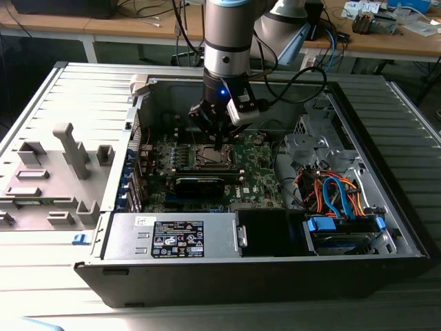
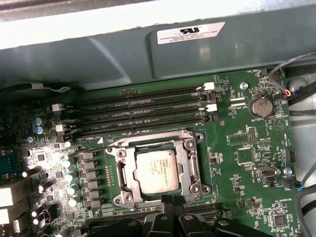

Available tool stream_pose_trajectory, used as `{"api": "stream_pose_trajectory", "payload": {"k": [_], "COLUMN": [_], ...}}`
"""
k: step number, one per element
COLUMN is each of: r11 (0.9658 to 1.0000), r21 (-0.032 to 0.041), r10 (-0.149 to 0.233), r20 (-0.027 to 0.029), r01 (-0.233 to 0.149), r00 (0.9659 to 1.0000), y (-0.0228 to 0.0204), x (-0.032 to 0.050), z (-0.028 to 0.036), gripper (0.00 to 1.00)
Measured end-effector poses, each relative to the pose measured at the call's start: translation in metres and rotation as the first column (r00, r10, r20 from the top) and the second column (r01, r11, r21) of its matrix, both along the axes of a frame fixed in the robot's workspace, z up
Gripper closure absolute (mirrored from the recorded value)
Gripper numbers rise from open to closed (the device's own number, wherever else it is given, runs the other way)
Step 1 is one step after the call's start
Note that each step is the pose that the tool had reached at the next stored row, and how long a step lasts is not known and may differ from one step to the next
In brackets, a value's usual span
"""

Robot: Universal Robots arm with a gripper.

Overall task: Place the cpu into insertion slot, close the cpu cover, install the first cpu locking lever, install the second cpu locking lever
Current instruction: 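Install the first cpu locking lever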

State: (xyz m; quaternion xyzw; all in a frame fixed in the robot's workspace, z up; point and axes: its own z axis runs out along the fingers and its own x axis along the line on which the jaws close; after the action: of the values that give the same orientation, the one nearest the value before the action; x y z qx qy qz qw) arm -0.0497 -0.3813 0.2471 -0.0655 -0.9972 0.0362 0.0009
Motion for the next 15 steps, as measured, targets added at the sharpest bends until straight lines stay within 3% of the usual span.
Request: {"api": "stream_pose_trajectory", "payload": {"k": [14,15], "r11": [0.9998,0.9995], "r21": [0.0000,0.0179], "r10": [0.020,0.024], "r20": [0.0000,0.0003], "r01": [-0.020,-0.024], "r00": [0.9998,0.9997], "y": [0.0000,0.0000], "x": [0.0000,-0.0001], "z": [0.0000,0.0001], "gripper": [0.89,0.89]}}
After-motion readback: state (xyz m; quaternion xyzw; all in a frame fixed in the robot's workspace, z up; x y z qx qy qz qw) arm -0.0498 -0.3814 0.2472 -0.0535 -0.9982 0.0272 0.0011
